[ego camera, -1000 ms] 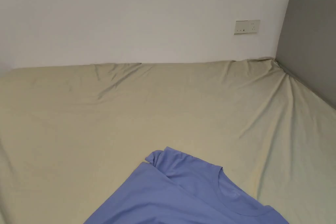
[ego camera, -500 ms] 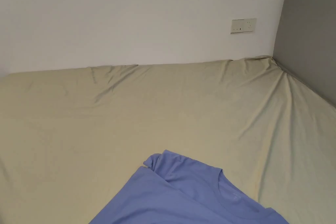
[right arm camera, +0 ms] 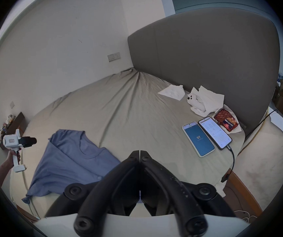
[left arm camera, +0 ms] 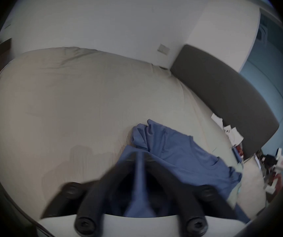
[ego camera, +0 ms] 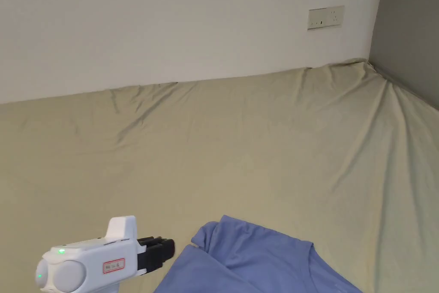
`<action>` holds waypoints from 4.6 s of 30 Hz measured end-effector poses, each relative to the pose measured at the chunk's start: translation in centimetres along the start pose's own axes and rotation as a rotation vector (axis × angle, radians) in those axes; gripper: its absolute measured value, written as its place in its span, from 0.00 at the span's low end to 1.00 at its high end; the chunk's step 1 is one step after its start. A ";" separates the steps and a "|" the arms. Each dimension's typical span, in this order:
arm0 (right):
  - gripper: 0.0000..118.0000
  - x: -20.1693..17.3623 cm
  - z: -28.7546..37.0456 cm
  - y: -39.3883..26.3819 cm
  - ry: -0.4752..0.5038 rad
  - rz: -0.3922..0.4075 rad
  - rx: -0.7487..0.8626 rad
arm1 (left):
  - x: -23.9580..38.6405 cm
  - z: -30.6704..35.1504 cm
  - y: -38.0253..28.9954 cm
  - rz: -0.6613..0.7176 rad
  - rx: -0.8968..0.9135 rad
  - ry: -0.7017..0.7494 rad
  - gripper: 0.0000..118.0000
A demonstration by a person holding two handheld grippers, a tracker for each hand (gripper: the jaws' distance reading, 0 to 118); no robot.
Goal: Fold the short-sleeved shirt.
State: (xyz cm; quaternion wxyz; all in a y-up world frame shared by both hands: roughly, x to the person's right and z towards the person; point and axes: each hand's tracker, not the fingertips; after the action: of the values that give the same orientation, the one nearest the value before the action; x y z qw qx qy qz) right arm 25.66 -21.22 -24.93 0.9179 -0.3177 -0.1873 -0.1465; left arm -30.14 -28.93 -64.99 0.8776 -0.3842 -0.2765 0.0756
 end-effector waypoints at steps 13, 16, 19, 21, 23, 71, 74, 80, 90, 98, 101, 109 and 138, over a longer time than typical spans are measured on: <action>0.01 -1.0 -2.7 0.5 -0.027 0.020 -0.069 | -1.6 -8.2 -1.6 -0.074 -0.147 0.058 0.67; 0.01 -0.9 -2.6 0.3 -0.018 0.018 -0.081 | -1.9 -7.0 -1.4 -0.015 -0.134 0.003 0.19; 0.01 -0.9 -2.6 0.3 -0.016 0.013 -0.090 | -1.3 -5.9 -2.2 -0.041 -0.144 -0.016 0.06; 0.01 -1.5 -3.3 0.1 -0.006 0.001 -0.085 | -1.0 -5.1 -2.4 -0.056 -0.130 -0.019 0.05; 0.01 -1.6 -2.9 0.1 -0.002 0.002 -0.081 | -1.2 -4.8 -2.3 -0.006 -0.136 -0.035 0.03; 0.04 -8.2 11.7 10.5 0.310 -0.104 0.754 | 13.7 36.4 -2.3 0.024 0.707 0.290 0.02; 0.04 -10.6 12.8 15.2 0.327 -0.092 0.821 | 15.5 38.4 1.1 -0.047 0.755 0.369 0.02; 0.04 -12.9 9.3 26.4 0.412 -0.088 0.779 | 15.0 37.9 9.5 -0.042 0.787 0.328 0.02; 0.04 -19.6 3.6 40.1 0.325 -0.033 0.763 | 13.8 32.2 24.3 -0.119 0.774 0.464 0.02; 0.04 -24.5 0.8 47.1 0.235 0.023 0.727 | 11.7 28.3 30.2 -0.068 0.751 0.494 0.02; 0.04 -25.8 -0.8 49.3 0.230 0.009 0.727 | 11.1 26.5 32.3 -0.109 0.698 0.551 0.02; 0.04 -30.4 -2.2 53.8 0.175 0.038 0.785 | 10.3 24.3 37.2 -0.063 0.728 0.544 0.02; 0.04 -17.2 -8.1 31.6 0.395 0.190 0.378 | 4.8 15.9 15.5 -0.183 0.417 0.402 0.02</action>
State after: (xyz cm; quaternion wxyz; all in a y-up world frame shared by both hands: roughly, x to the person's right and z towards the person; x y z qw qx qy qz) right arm 24.73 0.09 -55.02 0.9892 -0.1223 0.0017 -0.0811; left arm -33.51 -6.51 -65.30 0.9779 -0.1765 -0.1093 -0.0264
